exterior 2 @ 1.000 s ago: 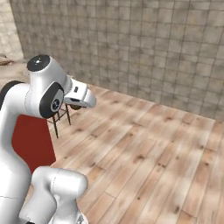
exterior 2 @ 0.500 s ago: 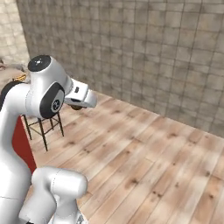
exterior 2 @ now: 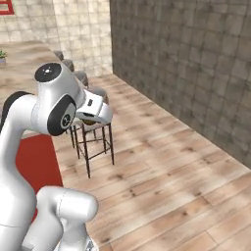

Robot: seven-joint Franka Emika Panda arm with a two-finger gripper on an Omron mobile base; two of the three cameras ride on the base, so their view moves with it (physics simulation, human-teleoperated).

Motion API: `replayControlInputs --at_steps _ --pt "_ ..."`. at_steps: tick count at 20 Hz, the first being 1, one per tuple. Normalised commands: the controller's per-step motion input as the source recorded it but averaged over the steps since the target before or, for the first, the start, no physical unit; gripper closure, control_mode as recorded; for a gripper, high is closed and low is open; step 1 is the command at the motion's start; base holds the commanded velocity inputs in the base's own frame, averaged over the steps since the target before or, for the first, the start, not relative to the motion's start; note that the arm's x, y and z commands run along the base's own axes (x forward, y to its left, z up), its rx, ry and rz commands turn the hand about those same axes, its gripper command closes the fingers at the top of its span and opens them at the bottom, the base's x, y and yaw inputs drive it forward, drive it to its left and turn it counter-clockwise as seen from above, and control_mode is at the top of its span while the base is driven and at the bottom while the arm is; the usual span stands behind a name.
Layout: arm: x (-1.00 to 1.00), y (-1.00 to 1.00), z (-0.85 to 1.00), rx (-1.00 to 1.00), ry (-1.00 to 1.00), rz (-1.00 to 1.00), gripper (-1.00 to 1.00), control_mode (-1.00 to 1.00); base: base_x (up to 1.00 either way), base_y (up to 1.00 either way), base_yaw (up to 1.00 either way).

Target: Pick up the kiwi and tangerine from the fridge and place one fruit on each plate on the dining counter.

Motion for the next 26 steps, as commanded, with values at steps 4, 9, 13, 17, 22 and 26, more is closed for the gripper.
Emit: replayControlInputs --at_steps 4,9,13,17,22,26 --pt "0.00 0.00 0.00 0.00 0.00 0.00 1.00 1.00 1.00 -0.27 0.62" --pt "0.00 0.00 0.00 0.00 0.00 0.00 1.00 1.00 0.98 -0.57 0.46" --pt "0.00 0.00 0.00 0.00 0.00 0.00 1.00 1.00 0.92 -0.56 0.47" --pt "0.00 0.00 0.00 0.00 0.00 0.00 1.00 1.00 0.76 -0.30 0.49" --pt "0.00 0.00 0.00 0.00 0.00 0.00 1.00 1.00 0.48 -0.04 0.44" --pt "0.00 0.00 0.00 0.00 0.00 0.00 1.00 1.00 0.59 -0.24 0.31"
